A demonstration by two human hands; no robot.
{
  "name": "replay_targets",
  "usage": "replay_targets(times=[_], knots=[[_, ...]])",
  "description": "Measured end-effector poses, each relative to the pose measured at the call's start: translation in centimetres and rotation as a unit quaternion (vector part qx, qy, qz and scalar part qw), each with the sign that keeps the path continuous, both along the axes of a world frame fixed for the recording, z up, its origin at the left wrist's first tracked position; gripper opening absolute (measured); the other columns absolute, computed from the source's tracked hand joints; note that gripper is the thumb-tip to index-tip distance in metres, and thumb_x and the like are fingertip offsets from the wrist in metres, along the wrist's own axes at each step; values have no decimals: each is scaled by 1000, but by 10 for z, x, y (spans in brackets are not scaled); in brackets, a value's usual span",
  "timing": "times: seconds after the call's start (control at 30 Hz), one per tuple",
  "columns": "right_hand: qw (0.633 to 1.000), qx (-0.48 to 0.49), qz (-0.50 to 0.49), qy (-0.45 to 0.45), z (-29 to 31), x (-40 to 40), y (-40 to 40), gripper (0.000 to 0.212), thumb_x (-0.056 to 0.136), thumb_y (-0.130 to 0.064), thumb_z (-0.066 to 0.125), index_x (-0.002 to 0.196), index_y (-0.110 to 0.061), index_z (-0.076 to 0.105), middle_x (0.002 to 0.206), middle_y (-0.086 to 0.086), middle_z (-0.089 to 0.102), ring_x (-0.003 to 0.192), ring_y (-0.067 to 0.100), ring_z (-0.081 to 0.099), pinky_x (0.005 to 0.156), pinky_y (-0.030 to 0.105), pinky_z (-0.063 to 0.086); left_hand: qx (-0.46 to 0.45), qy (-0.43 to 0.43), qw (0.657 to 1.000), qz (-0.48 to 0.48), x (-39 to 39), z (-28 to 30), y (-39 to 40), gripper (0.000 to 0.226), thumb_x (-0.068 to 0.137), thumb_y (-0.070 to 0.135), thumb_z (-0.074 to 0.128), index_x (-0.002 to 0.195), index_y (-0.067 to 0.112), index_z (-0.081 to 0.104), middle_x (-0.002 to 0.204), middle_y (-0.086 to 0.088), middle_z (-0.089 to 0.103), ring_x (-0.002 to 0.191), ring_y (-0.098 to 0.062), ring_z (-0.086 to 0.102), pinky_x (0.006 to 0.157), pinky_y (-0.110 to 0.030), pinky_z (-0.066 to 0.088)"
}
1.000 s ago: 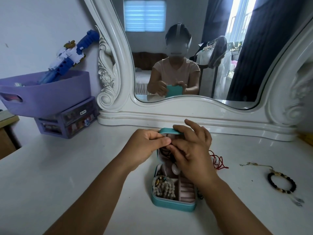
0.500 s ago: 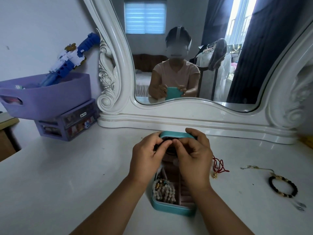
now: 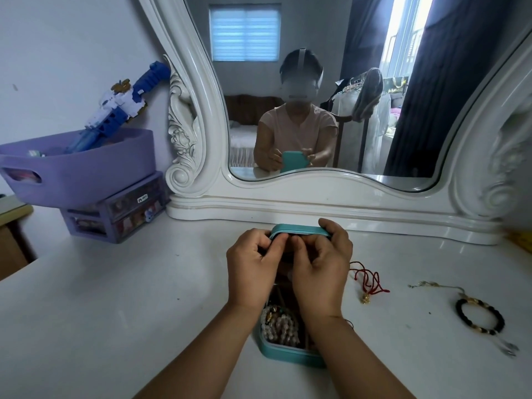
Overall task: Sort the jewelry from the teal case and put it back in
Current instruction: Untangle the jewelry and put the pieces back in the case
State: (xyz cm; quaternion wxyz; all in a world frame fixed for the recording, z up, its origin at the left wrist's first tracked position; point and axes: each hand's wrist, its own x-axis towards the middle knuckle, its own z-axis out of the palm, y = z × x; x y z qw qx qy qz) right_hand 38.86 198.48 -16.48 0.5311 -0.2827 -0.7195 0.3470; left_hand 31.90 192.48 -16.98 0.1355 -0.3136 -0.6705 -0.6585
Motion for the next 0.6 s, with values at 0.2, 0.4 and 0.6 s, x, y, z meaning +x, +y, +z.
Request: replay_targets(times=[0.2,0.4,0.6], knots=[[1000,6,-13,-2,-1,-1,0,13,85,-15,62,81,-4,67,129,5,49,122,14,37,98,16,31,-6,39,999,-1,-3,-2,0,34,81,20,67,59,8,44,60,-7,57,56,-21,53,51,-38,46],[999,-11,-26,14,0,-2,-1,13,84,-13,63,80,-2,68,126,4,52,120,15,43,97,20,38,-8,46,999,12,1,-1,3,37,82,26,62,59,14,36,58,-8,48,56,-26,45,51,-33,40],[1000,2,-8,-7,-1,-3,3,15,79,-8,66,65,-2,64,124,6,51,116,12,38,90,-2,25,7,-22,1000,-8,1,-3,4,42,80,15,68,55,12,34,54,1,38,53,-12,35,50,-26,34]])
